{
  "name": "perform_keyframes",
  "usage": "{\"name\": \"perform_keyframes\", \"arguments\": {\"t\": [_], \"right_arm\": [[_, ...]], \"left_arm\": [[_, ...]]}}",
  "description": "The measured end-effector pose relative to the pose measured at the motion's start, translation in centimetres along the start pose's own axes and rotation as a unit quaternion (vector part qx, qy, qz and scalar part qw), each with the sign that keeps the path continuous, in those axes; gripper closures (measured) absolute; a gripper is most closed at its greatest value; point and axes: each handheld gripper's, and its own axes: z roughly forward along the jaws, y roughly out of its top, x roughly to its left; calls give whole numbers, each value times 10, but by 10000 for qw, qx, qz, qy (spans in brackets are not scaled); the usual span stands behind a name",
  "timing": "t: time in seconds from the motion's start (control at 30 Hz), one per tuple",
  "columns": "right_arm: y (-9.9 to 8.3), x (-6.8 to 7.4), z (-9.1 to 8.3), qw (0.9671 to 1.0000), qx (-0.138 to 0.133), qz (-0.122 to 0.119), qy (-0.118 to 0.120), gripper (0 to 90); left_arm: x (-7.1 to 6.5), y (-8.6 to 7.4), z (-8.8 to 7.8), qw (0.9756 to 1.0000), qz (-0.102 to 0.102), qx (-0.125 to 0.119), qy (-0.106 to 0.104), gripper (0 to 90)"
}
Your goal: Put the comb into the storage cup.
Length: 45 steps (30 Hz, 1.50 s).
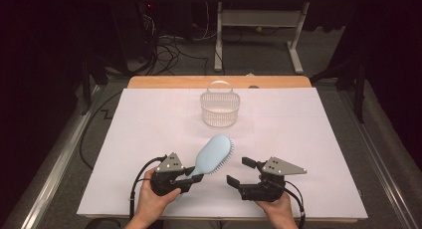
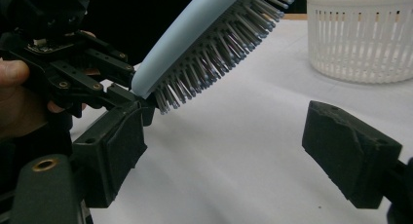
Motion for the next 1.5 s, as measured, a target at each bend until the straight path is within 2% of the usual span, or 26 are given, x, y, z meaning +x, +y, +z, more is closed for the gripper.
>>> {"name": "perform_keyframes", "arguments": {"t": [0.4,0.73,0.97,1.13,1.37,1.5], "right_arm": [[6,1,7,9999,-43,91,116,162],[9,2,19,9995,65,237,206,162],[12,6,29,9994,134,207,239,163],[12,5,33,9994,201,158,219,166],[15,2,36,9992,182,299,188,170],[16,1,38,9991,135,346,184,172]], "left_arm": [[-6,5,8,9999,145,47,32,692],[-8,9,12,9997,229,81,54,692],[-11,10,15,9996,274,103,45,692],[-12,12,17,9995,301,87,39,692],[-17,14,21,9991,402,113,39,691],[-18,16,22,9992,387,76,-6,691]]}}
